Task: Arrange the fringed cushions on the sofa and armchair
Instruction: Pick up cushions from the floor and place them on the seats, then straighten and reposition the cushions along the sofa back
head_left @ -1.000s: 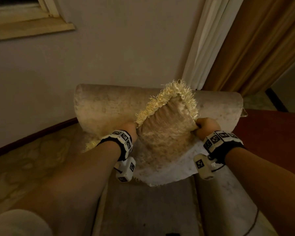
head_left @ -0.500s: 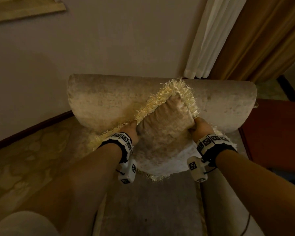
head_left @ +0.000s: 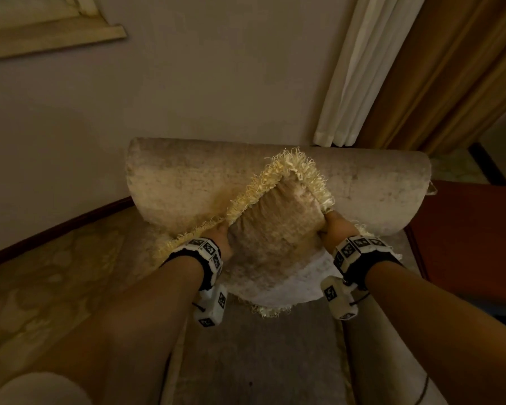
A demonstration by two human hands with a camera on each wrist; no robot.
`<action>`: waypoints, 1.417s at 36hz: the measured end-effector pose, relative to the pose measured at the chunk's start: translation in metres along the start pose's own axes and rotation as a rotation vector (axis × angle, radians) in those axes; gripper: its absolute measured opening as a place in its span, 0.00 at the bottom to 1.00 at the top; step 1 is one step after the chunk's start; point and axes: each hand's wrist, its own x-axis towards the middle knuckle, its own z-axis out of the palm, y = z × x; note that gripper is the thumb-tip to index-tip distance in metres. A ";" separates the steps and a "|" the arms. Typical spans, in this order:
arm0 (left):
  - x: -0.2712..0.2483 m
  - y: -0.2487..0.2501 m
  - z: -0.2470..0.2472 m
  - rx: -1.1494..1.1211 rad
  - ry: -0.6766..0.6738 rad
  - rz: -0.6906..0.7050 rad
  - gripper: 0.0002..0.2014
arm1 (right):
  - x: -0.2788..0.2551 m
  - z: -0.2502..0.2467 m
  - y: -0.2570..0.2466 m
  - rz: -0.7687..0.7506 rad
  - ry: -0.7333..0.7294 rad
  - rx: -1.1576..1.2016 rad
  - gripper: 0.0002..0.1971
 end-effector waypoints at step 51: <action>-0.230 0.273 0.105 0.409 0.015 0.790 0.42 | -0.313 -0.065 0.168 0.417 0.170 0.104 0.39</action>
